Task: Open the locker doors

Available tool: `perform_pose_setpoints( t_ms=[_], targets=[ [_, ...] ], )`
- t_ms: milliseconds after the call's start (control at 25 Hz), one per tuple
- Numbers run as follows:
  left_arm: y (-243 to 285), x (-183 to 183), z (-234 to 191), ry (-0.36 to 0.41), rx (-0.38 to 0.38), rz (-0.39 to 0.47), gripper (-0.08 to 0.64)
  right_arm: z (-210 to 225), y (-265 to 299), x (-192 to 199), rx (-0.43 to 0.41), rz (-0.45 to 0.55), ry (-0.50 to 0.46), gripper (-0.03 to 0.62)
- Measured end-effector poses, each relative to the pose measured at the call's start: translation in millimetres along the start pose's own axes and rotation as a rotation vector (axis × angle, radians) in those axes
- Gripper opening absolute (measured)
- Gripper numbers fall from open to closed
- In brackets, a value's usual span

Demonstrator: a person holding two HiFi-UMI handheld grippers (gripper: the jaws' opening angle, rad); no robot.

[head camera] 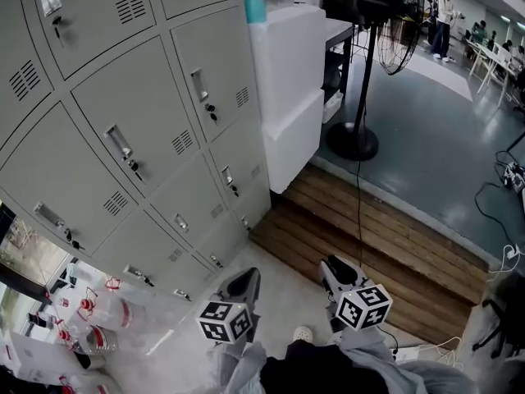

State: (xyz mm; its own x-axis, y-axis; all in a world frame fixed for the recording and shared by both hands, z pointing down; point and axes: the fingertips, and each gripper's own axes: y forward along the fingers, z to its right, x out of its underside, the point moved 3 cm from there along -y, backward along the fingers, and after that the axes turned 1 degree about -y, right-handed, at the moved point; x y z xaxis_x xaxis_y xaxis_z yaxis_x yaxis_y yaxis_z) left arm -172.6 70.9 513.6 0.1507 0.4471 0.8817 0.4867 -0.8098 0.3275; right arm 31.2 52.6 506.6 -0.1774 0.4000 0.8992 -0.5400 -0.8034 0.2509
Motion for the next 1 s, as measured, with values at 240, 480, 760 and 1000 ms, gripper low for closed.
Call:
perform_pose_setpoints(
  t_ms=[240, 480, 760, 1000],
  targets=[
    [37.0, -14.8, 4.9, 0.007, -0.006, 0.017, 0.009, 27.6, 16.7, -22.9, -0.029, 0.014, -0.024, 0.087],
    [56.5, -18.4, 25.8, 0.066, 0.033, 0.011, 0.009, 49.2, 18.1, -29.8, -0.021, 0.028, -0.043, 0.087],
    [56.5, -0.3, 23.0, 0.039, 0.020, -0.027, 0.009, 52.4, 12.3, -16.8, -0.018, 0.022, -0.010, 0.087],
    [71.9, -6.7, 11.4, 0.028, 0.004, -0.024, 0.009, 61.5, 26.9, -22.2, -0.022, 0.028, -0.001, 0.087]
  ],
)
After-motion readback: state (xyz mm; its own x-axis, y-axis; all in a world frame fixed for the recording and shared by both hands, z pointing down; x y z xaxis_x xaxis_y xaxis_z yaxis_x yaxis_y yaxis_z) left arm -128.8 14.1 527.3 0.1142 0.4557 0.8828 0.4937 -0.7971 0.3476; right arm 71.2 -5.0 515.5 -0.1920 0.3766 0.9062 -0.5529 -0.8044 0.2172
